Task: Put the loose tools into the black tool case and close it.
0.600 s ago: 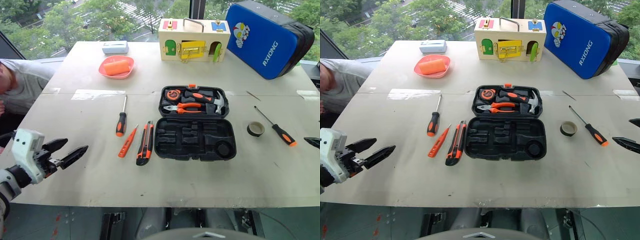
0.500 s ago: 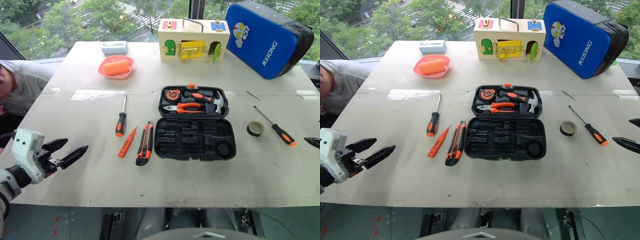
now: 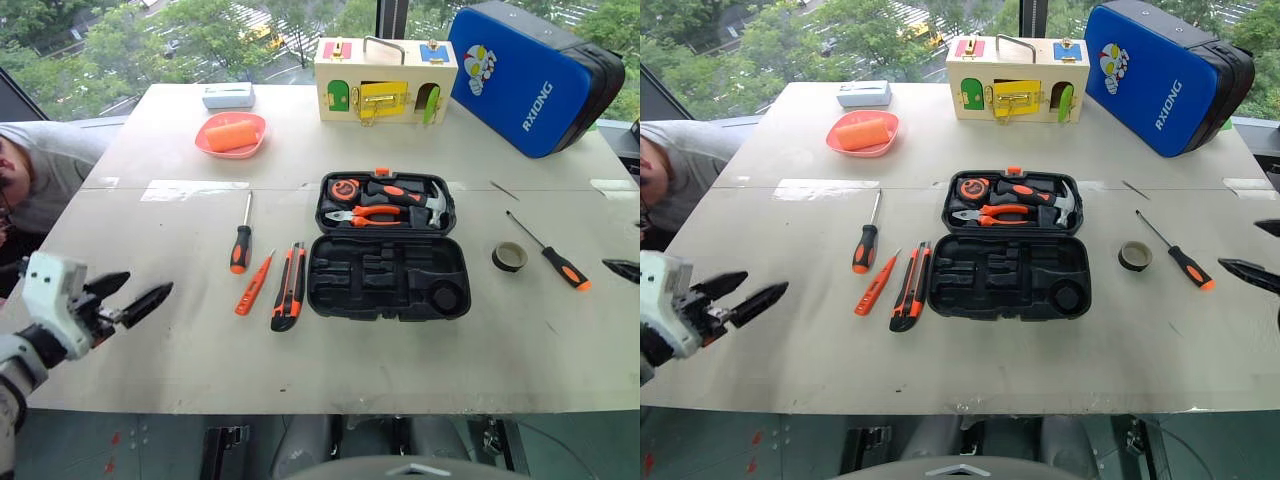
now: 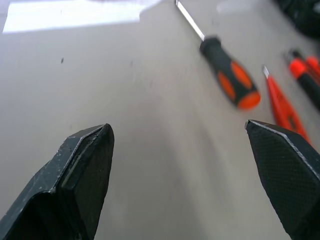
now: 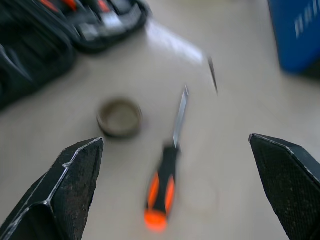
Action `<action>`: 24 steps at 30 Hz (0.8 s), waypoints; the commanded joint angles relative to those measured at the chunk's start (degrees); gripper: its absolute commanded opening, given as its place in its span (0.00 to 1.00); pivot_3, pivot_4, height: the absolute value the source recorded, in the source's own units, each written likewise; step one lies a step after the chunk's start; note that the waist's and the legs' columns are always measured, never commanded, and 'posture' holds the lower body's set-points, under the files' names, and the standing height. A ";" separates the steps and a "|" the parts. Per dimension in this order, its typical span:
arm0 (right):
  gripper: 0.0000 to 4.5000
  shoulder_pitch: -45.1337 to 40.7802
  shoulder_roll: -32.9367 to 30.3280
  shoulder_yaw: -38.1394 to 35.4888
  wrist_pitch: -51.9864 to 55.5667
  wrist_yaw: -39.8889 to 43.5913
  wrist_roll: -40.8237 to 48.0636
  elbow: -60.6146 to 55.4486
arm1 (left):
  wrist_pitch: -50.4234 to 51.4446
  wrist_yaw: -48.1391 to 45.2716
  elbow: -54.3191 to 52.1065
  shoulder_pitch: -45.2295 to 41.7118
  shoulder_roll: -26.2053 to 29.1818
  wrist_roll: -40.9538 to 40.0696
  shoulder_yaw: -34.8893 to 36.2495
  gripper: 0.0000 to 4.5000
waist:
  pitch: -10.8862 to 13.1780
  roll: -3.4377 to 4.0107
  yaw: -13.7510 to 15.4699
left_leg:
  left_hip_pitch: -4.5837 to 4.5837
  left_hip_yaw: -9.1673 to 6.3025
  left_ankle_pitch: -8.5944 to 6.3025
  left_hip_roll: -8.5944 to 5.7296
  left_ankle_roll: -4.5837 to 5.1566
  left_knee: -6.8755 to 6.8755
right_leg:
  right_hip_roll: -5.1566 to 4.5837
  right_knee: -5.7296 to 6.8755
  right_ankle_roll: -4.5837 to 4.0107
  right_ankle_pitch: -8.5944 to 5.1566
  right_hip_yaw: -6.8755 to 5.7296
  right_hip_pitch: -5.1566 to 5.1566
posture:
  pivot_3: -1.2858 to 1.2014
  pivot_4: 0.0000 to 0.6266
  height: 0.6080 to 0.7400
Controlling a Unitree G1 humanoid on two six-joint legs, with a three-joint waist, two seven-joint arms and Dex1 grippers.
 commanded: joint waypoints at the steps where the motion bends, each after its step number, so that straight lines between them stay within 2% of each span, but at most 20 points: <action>1: 0.99 -3.77 0.90 2.42 4.82 -1.35 6.13 -10.79 | 8.71 7.06 -3.46 -6.17 2.06 -2.52 -1.83 1.00 | 0.00 -0.01 0.02 | -0.01 -0.01 0.00 0.00 0.00 0.01 | 0.00 0.00 0.01 0.00 0.00 0.00 | 0.52 0.24 0.96; 4: 0.99 -6.47 1.88 5.37 8.60 -2.31 9.98 -17.77 | 16.25 11.36 -4.05 -12.93 3.06 -4.38 -4.77 1.00 | 0.00 -0.03 0.16 | -0.05 -0.03 0.00 -0.01 -0.01 0.02 | 0.02 -0.02 0.02 0.01 -0.02 -0.01 | 0.52 0.24 0.96; 8: 0.99 -11.71 4.22 11.16 10.64 -4.70 13.10 -26.06 | 26.71 17.81 -2.26 -23.84 3.57 -3.58 -12.62 1.00 | 0.01 -0.06 0.33 | -0.19 -0.10 0.01 -0.02 -0.02 0.06 | 0.05 -0.06 0.03 0.01 -0.09 -0.09 | 0.52 0.24 0.96; 10: 0.99 -13.99 5.35 13.41 11.31 -5.42 14.12 -28.61 | 29.13 18.55 -1.37 -27.60 4.59 -1.80 -18.00 1.00 | 0.01 -0.08 0.37 | -0.28 -0.18 0.02 -0.04 -0.03 0.14 | 0.07 -0.03 0.04 0.02 -0.16 -0.13 | 0.52 0.24 0.96; 12: 0.99 -14.90 5.80 14.53 11.56 -5.47 14.51 -29.92 | 31.01 19.19 -0.27 -30.11 4.51 -1.19 -20.20 1.00 | 0.01 -0.10 0.36 | -0.31 -0.19 0.02 -0.06 -0.03 0.16 | 0.08 -0.03 0.04 0.02 -0.17 -0.13 | 0.52 0.24 0.96; 18: 0.99 -17.00 8.43 19.00 11.02 -5.79 14.22 -31.91 | 32.03 20.74 7.07 -37.14 2.20 3.35 -29.27 1.00 | 0.06 -0.18 0.37 | -0.36 -0.25 0.04 -0.08 -0.06 0.20 | 0.10 -0.04 0.04 0.02 -0.23 -0.16 | 0.52 0.24 0.96; 24: 0.99 -16.07 9.12 19.50 10.78 -5.69 14.24 -33.15 | 28.27 19.90 14.85 -39.66 -2.04 7.29 -33.82 1.00 | 0.10 -0.26 0.67 | -0.45 -0.33 0.04 -0.10 -0.06 0.31 | 0.10 -0.03 0.05 0.02 -0.33 -0.16 | 0.52 0.24 0.96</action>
